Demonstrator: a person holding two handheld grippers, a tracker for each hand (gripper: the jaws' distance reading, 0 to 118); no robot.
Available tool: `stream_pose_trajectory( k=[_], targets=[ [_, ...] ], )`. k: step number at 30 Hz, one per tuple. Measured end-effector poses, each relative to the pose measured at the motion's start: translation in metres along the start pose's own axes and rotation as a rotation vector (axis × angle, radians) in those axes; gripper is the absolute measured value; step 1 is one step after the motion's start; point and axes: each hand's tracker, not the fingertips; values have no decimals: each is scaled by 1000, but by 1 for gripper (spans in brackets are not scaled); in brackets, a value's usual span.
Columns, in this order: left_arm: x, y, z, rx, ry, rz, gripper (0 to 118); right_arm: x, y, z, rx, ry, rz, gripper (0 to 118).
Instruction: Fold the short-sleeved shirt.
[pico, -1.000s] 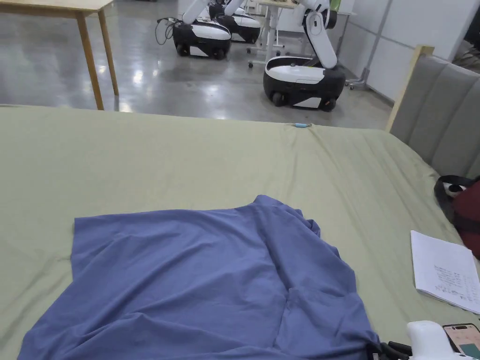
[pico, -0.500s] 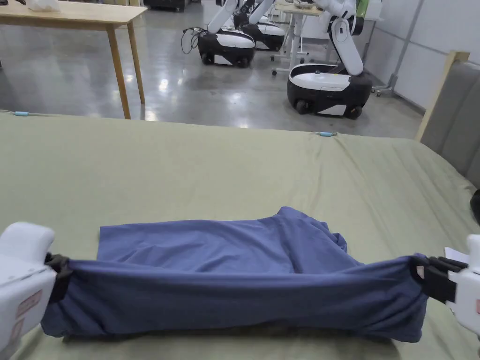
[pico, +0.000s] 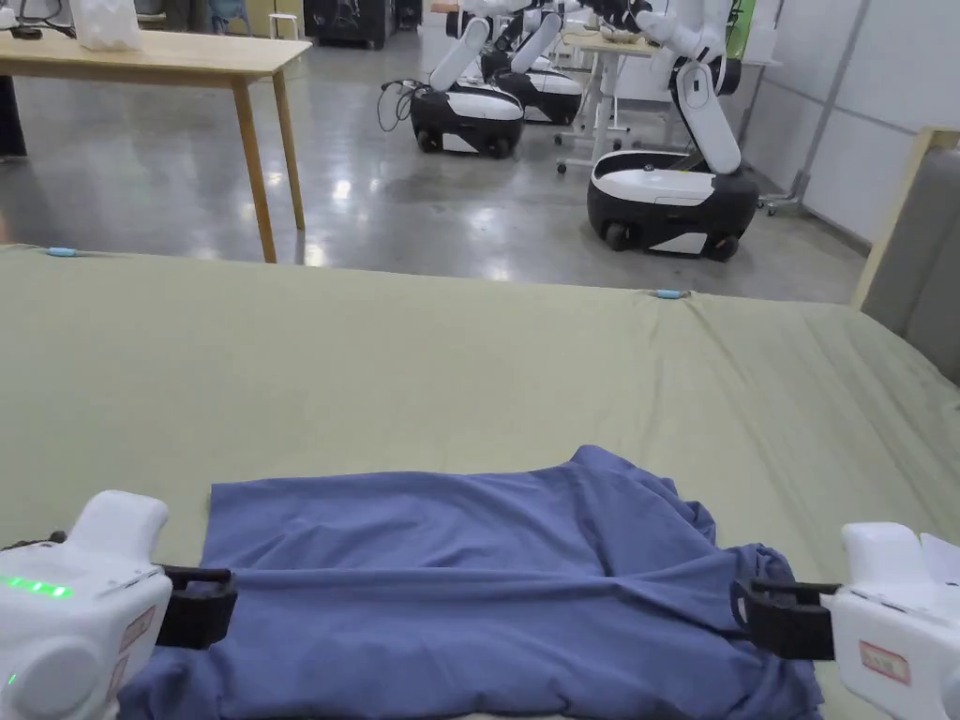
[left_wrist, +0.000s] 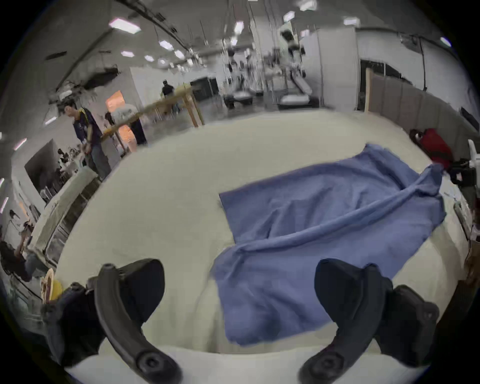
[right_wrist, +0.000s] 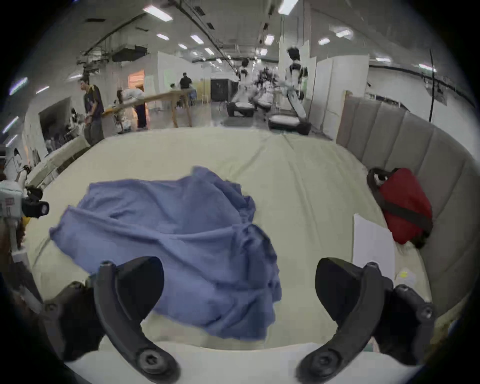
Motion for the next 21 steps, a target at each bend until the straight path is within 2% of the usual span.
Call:
stream_pose_trajectory(
  k=[4,6,7,8,9,10,11,12,13,17,18,19,20,21],
  targets=[
    [11,-42,72,94,0,52,116,-26,-36,58,84,24,-8,117],
    [14,-75,87,57,-35,96,116,-60,-44,100,106,65,-58,111],
    [16,-85,91,43,-51,109,113,-67,-51,107,121,61,-71,90],
    [18,-97,94,30,-65,112,104,-76,-58,113,125,36,-66,56],
    [19,-107,95,15,-49,111,75,-79,-67,105,113,6,-47,16],
    [24,-116,92,4,-14,109,6,-86,-73,110,115,2,-42,1],
    [24,-119,90,0,-1,112,0,-88,-75,112,106,21,-45,1],
    [18,-120,82,-63,-63,137,0,-91,-78,113,77,64,-67,1],
    [15,-119,74,-108,-95,164,0,-84,-88,102,67,65,-97,1],
    [-10,-115,37,-140,-116,196,0,-82,-92,98,57,33,-71,1],
    [5,-114,37,-112,-83,177,0,-78,-91,97,54,33,-77,1],
    [4,-108,28,-114,-50,174,11,-74,-90,96,47,31,-83,1],
    [2,-101,20,-127,-16,155,38,-70,-89,94,38,27,-85,1],
    [0,-95,11,-130,-18,159,85,-77,-84,97,38,15,-71,1]
  ],
)
